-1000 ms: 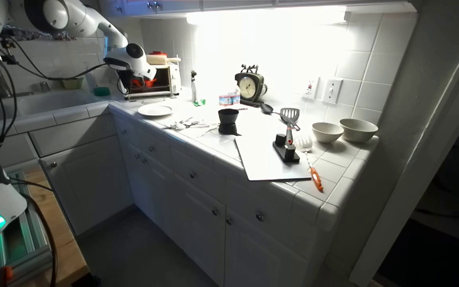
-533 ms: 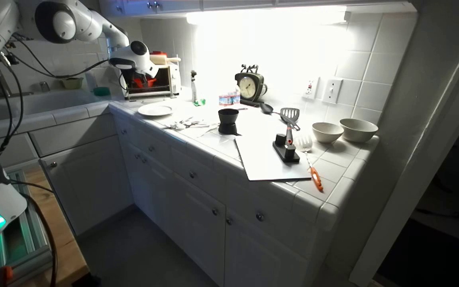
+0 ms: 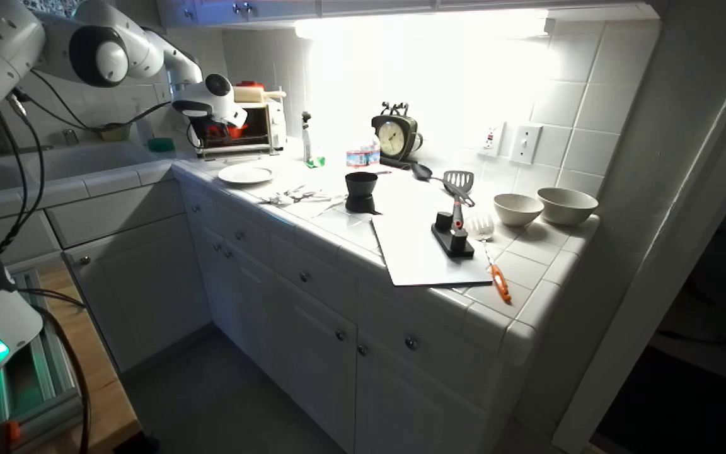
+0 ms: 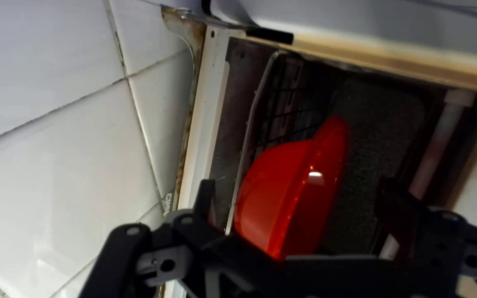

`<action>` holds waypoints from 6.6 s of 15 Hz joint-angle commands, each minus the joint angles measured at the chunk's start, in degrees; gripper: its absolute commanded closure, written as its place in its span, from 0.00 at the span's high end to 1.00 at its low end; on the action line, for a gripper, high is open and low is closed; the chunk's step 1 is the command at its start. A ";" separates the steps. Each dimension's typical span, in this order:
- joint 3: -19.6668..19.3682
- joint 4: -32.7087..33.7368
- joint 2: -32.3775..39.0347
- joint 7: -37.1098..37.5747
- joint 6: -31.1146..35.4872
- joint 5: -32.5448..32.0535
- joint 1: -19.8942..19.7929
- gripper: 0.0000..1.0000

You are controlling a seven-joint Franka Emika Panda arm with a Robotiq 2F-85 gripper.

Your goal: Put the bowl on the plate

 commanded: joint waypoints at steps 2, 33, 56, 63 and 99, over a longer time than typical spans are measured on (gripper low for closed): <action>-1.47 4.78 3.32 0.44 0.23 -1.94 1.71 0.66; -3.27 -10.27 -10.75 4.98 15.88 14.49 -1.49 0.01; -21.44 -35.65 -28.60 -40.91 9.39 82.15 0.60 0.01; -20.86 -45.47 -31.67 -39.09 4.08 81.86 0.31 0.01; -18.01 -56.18 -41.78 -37.46 4.60 78.35 -1.23 1.00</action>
